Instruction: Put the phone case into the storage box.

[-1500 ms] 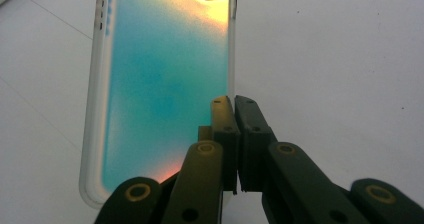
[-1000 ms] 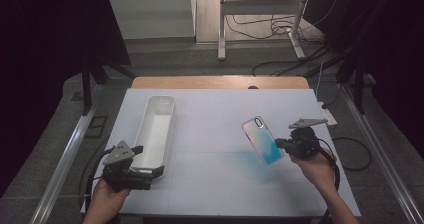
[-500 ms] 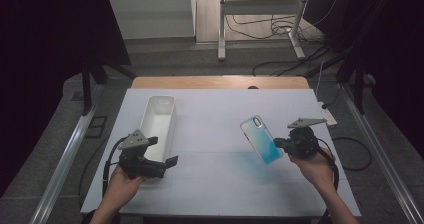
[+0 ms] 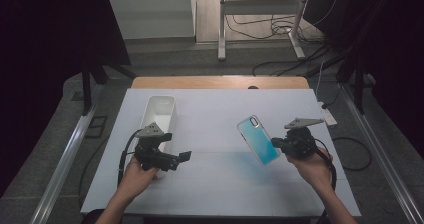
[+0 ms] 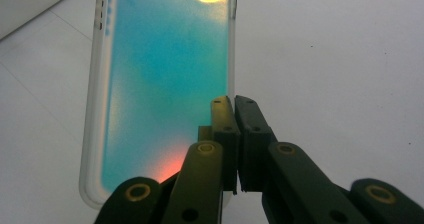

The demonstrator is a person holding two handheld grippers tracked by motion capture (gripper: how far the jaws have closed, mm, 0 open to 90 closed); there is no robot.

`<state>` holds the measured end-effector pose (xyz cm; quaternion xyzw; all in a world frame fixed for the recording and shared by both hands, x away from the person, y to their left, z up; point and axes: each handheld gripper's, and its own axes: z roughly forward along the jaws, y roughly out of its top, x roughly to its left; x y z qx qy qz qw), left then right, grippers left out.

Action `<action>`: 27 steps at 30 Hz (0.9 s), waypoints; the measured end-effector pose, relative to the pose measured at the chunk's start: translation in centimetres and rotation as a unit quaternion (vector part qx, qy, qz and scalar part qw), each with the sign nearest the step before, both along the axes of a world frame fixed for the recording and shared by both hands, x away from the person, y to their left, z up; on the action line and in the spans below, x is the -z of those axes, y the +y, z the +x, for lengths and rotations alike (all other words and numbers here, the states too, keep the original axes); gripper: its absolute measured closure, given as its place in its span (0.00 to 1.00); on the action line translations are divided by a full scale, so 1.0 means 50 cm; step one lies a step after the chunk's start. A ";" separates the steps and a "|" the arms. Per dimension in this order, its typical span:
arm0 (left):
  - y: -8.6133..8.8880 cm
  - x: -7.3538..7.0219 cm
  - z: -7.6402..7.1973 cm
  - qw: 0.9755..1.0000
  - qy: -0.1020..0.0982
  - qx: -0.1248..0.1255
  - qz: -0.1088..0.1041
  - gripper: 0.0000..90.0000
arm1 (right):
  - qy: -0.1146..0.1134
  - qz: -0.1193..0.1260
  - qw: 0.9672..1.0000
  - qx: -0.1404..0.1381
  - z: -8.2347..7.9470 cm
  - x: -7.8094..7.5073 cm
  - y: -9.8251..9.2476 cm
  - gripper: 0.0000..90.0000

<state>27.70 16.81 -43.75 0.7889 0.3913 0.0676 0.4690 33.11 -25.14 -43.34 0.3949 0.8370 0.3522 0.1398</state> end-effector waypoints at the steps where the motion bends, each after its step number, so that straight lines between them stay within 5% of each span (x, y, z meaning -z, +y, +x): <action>1: -0.007 0.000 0.006 1.000 -0.001 0.004 0.000 0.00 | -0.002 0.001 1.000 -0.001 0.000 0.000 0.001 0.98; 16: -0.055 0.003 0.042 1.000 -0.003 0.031 0.002 0.00 | -0.016 0.002 1.000 -0.005 -0.009 -0.006 0.023 0.98; 27: -0.086 0.005 0.065 0.999 0.013 0.043 -0.015 0.00 | -0.034 0.005 0.999 -0.025 -0.024 -0.011 0.056 0.98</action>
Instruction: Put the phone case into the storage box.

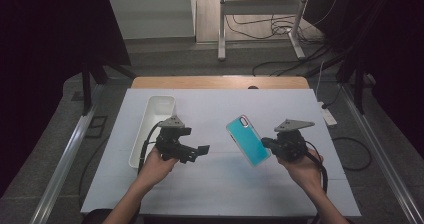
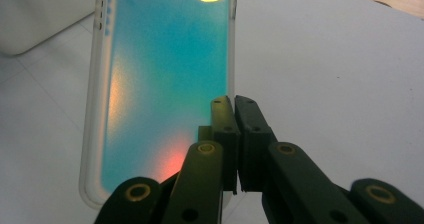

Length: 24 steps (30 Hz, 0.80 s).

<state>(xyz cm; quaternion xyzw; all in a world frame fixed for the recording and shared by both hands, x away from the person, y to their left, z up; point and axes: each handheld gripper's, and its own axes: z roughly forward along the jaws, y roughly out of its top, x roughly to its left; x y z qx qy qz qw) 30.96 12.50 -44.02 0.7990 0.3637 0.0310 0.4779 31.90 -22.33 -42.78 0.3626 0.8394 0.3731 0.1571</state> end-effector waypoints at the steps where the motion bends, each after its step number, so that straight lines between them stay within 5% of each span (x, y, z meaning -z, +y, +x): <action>1: -0.002 0.000 0.001 1.000 0.002 0.001 -0.001 0.00 | -0.001 -0.001 1.000 -0.002 -0.001 0.000 0.003 0.98; 24: -0.018 0.014 0.007 0.999 0.035 0.005 -0.037 0.01 | -0.015 0.005 0.999 -0.045 -0.030 0.003 0.077 0.98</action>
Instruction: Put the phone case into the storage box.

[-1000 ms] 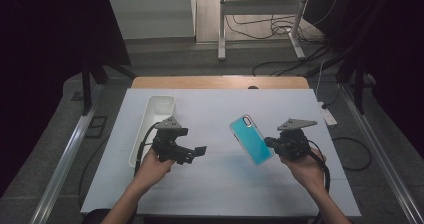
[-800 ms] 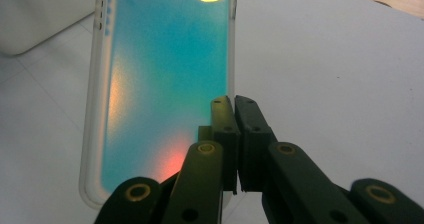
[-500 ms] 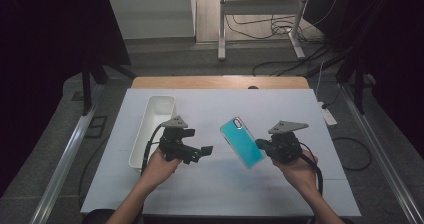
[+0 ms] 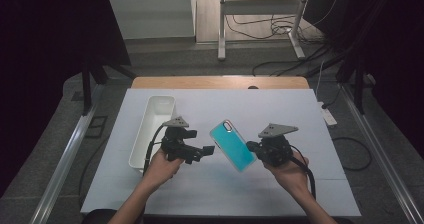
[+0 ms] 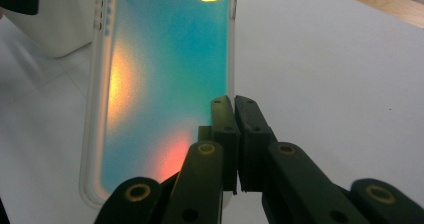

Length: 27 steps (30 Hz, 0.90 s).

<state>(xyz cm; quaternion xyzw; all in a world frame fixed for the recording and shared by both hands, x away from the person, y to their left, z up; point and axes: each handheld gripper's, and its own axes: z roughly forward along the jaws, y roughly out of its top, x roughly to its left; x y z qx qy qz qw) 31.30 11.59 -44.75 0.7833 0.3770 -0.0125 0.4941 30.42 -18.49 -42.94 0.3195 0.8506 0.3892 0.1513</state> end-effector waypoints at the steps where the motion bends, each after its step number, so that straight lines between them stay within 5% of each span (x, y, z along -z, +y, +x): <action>1: -0.001 0.000 0.000 1.000 0.003 0.001 -0.002 0.01 | 0.000 0.000 1.000 -0.002 -0.002 0.000 0.003 0.98; 27: -0.022 0.012 0.007 0.999 0.030 0.026 -0.019 0.04 | -0.016 -0.007 0.999 -0.041 -0.036 0.004 0.059 0.98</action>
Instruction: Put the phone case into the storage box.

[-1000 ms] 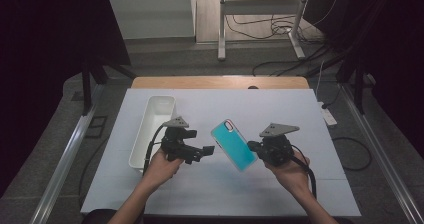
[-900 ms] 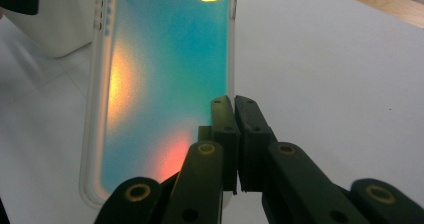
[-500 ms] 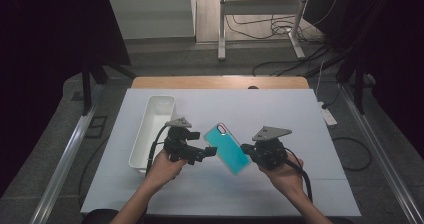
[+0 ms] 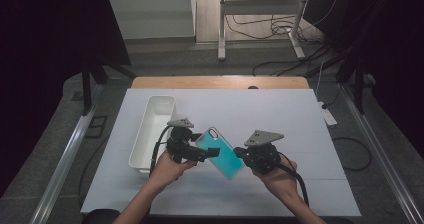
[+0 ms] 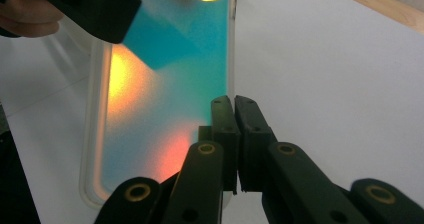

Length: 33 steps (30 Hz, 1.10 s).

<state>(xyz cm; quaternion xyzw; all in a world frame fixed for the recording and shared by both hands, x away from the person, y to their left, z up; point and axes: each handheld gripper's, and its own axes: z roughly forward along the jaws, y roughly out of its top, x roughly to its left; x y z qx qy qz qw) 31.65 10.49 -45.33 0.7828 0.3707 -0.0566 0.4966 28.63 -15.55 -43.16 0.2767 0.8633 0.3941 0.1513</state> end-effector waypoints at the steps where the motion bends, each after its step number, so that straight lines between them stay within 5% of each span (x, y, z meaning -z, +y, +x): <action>1: 0.000 0.001 0.000 1.000 0.003 0.000 -0.001 0.05 | -0.001 0.000 1.000 -0.001 -0.001 0.000 0.001 0.98; 8: 0.003 0.003 0.002 1.000 0.026 0.001 -0.012 0.18 | -0.008 -0.001 1.000 -0.004 -0.005 0.000 0.005 0.98; 17: 0.011 0.006 0.004 0.997 0.061 0.019 -0.032 0.58 | -0.016 -0.004 1.000 -0.005 -0.008 0.001 0.006 0.98; 24: 0.010 0.010 0.005 0.994 0.087 0.036 -0.051 0.80 | -0.023 -0.006 1.000 -0.004 -0.009 0.002 0.010 0.98; 33: 0.012 0.018 0.009 0.988 0.130 0.030 -0.081 0.95 | -0.023 -0.012 1.000 -0.009 -0.007 0.009 0.014 0.97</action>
